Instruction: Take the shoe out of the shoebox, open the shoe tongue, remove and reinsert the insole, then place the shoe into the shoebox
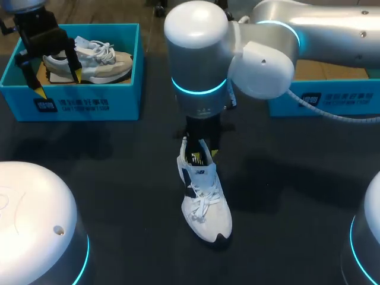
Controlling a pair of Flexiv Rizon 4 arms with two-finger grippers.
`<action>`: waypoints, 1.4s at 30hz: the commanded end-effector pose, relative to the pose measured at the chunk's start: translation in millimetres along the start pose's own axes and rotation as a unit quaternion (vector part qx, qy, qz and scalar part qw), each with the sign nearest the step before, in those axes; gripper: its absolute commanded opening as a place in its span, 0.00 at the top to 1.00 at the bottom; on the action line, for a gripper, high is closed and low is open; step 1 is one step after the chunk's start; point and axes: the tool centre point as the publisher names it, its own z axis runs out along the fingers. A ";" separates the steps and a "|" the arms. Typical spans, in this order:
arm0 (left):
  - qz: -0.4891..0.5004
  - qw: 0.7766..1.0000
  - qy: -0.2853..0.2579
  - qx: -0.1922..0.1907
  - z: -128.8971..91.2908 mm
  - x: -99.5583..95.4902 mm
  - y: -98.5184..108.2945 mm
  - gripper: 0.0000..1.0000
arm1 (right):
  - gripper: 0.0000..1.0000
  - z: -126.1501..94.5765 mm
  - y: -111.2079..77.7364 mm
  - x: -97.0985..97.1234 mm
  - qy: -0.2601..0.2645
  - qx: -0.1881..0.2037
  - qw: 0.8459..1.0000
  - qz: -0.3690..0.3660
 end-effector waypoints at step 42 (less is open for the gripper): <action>0.000 1.000 0.001 -0.001 -0.5 -0.2 0.9 0.00 | 1.00 59.1 49.6 24.6 -0.019 -0.091 0.987 -0.128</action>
